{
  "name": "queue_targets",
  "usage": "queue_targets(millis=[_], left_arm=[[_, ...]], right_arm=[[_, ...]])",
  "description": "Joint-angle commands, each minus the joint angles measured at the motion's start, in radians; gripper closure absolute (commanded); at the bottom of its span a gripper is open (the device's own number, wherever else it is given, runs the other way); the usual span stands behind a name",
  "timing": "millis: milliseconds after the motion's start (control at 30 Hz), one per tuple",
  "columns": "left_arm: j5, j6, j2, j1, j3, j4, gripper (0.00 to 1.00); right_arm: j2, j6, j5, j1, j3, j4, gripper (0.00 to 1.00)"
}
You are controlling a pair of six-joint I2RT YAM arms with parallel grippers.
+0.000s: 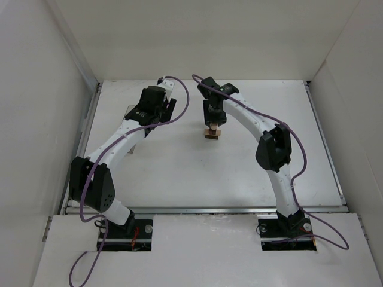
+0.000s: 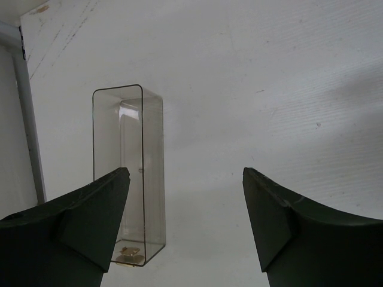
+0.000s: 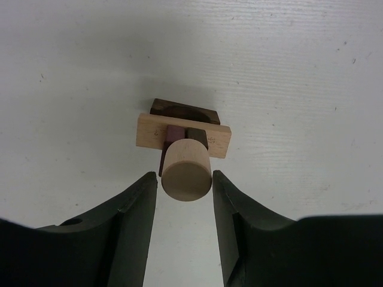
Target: Build the wood block tower
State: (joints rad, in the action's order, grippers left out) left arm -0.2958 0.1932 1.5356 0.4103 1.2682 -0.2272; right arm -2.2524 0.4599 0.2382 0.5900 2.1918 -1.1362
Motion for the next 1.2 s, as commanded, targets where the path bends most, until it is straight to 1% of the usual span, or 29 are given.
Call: queue_targets(millis=[0, 200, 567, 633, 667, 767, 800, 867, 933, 1000, 1033, 1133, 1167], left_arm=[[0.000, -0.006, -0.051, -0.001, -0.007, 0.026, 0.26], [0.000, -0.006, -0.051, -0.001, -0.007, 0.026, 0.26], [0.000, -0.006, -0.051, -0.001, -0.016, 0.026, 0.26], [0.000, -0.006, -0.051, -0.001, -0.016, 0.026, 0.26], [0.000, -0.006, -0.051, -0.001, -0.016, 0.026, 0.26], [0.000, -0.006, -0.051, -0.001, -0.016, 0.026, 0.26], [0.000, -0.006, -0.051, -0.001, -0.016, 0.026, 0.26], [0.000, -0.006, -0.051, -0.001, -0.016, 0.026, 0.26], [0.000, -0.006, -0.051, -0.001, -0.016, 0.026, 0.26], [0.000, -0.006, -0.051, -0.001, -0.016, 0.026, 0.26], [0.000, -0.006, -0.051, -0.001, -0.016, 0.026, 0.26], [0.000, -0.006, -0.051, -0.001, -0.016, 0.026, 0.26], [0.000, -0.006, -0.051, -0.001, -0.016, 0.026, 0.26]], right_arm=[[0.017, -0.009, -0.017, -0.006, 0.003, 0.029, 0.52], [0.017, -0.009, -0.017, -0.006, 0.003, 0.029, 0.56], [0.017, -0.009, -0.008, -0.006, -0.015, 0.038, 0.56], [0.027, -0.009, -0.008, -0.006, -0.015, 0.038, 0.54], [0.027, -0.009, -0.008, -0.006, -0.015, 0.038, 0.51], [0.036, -0.009, 0.001, -0.006, -0.015, 0.038, 0.46], [0.036, -0.009, 0.010, -0.006, -0.015, 0.038, 0.42], [0.048, -0.009, 0.010, -0.006, -0.015, 0.038, 0.39], [0.077, -0.009, 0.019, -0.006, -0.015, 0.038, 0.34], [0.102, -0.009, 0.019, -0.006, -0.015, 0.056, 0.33], [0.115, -0.009, 0.019, -0.006, -0.015, 0.056, 0.30], [0.187, -0.018, 0.058, -0.015, -0.024, 0.078, 0.25], [0.230, -0.018, 0.071, -0.015, -0.024, 0.088, 0.22]])
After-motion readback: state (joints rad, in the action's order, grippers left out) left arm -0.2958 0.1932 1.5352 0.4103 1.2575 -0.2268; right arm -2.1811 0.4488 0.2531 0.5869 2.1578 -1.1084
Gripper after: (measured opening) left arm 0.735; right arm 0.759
